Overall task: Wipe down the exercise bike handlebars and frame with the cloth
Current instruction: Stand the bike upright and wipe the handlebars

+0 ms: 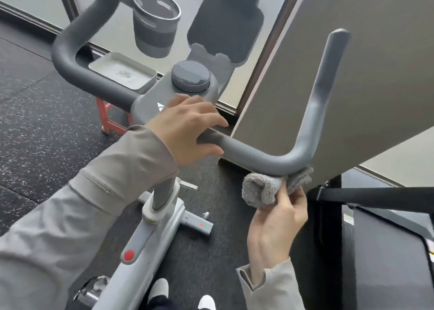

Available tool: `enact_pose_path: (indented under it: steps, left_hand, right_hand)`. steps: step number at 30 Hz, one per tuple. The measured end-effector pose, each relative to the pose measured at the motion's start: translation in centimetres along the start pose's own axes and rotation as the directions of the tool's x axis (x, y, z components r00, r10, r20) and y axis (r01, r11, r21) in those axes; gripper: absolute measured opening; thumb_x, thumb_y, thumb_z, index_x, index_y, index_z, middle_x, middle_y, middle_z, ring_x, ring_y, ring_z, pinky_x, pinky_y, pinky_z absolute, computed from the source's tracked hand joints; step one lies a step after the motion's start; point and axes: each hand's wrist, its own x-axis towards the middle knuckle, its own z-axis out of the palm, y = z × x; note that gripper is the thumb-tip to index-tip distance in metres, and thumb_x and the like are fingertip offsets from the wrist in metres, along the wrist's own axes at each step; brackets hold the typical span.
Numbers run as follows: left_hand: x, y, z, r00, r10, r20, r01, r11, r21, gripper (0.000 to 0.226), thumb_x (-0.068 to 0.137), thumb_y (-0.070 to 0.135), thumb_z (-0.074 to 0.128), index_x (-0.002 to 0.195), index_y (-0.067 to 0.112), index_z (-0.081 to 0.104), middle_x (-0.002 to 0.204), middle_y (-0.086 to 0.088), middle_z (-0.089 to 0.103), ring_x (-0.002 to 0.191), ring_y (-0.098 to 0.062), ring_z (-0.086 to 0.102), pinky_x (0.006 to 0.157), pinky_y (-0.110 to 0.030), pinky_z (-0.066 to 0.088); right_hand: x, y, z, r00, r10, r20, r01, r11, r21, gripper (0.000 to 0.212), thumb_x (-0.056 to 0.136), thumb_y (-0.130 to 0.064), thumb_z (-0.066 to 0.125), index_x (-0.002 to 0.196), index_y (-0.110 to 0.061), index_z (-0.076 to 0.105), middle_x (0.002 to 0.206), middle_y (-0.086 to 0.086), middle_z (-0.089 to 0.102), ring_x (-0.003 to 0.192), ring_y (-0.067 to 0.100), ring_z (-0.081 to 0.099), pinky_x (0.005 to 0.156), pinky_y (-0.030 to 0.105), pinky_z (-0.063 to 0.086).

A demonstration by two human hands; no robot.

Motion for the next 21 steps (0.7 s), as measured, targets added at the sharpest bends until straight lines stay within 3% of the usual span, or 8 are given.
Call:
enact_pose_path:
  steps: [4,8,12,14,16,21]
  left_hand:
    - [-0.5,-1.4,-0.6,1.0,0.01,0.021,-0.009,1.0,-0.014,0.037,0.071,0.028,0.076,0.106,0.019,0.067,0.111,-0.001,0.065,0.113,-0.025,0.052,0.102,-0.04,0.027]
    - [-1.1,-2.0,-0.8,1.0,0.016,0.002,-0.016,0.999,-0.045,0.039,0.069,0.024,0.079,0.106,0.018,0.068,0.116,-0.002,0.063,0.117,-0.027,0.05,0.101,-0.043,0.029]
    - [-1.4,-2.3,-0.9,0.999,0.029,0.039,-0.028,0.999,-0.022,0.054,0.065,0.029,0.08,0.115,0.017,0.063,0.124,-0.002,0.058,0.123,-0.025,0.045,0.103,-0.04,0.028]
    - [-1.5,-2.6,-1.0,0.999,0.028,0.04,-0.028,1.0,0.0,0.063,0.064,0.032,0.08,0.121,0.017,0.058,0.128,-0.003,0.055,0.125,-0.025,0.042,0.104,-0.04,0.027]
    - [-1.7,-2.8,-1.0,1.0,0.009,0.015,-0.009,1.0,0.017,0.069,0.063,0.034,0.08,0.124,0.016,0.055,0.13,-0.003,0.053,0.126,-0.024,0.041,0.104,-0.038,0.025]
    - [-2.0,-2.6,-0.5,0.997,-0.029,-0.076,0.032,0.998,0.045,0.069,0.056,0.032,0.084,0.116,0.01,0.061,0.121,-0.005,0.06,0.116,-0.027,0.053,0.097,-0.036,0.029]
  right_hand:
    - [-2.4,1.7,1.6,0.999,0.03,0.015,-0.03,1.0,0.004,0.022,0.09,-0.003,0.058,0.111,-0.006,0.056,0.104,0.008,0.065,0.095,0.019,0.063,0.082,0.031,0.05]
    - [-3.9,3.3,2.7,0.997,0.026,0.066,-0.022,0.998,-0.065,0.018,0.088,-0.007,0.062,0.105,-0.012,0.059,0.102,0.005,0.067,0.096,0.018,0.065,0.09,0.035,0.049]
    - [-5.9,3.4,1.1,0.978,-0.118,0.17,0.159,0.956,-0.248,0.021,0.084,-0.009,0.067,0.101,-0.022,0.064,0.098,0.0,0.071,0.095,0.013,0.066,0.083,0.024,0.052]
    - [-6.4,2.1,0.5,0.933,-0.272,0.237,0.343,0.873,-0.347,0.022,0.081,-0.015,0.07,0.097,-0.028,0.065,0.093,-0.002,0.071,0.09,0.013,0.067,0.076,0.018,0.052]
    - [-6.2,0.3,1.0,0.844,-0.411,0.343,0.533,0.711,-0.458,0.02,0.079,-0.019,0.066,0.094,-0.032,0.064,0.091,0.002,0.069,0.086,0.016,0.066,0.075,0.022,0.052]
    - [-6.1,-3.1,3.0,0.672,-0.477,0.567,0.741,0.435,-0.512,0.017,0.078,-0.016,0.065,0.092,-0.026,0.064,0.087,-0.002,0.066,0.081,0.016,0.064,0.072,0.03,0.05]
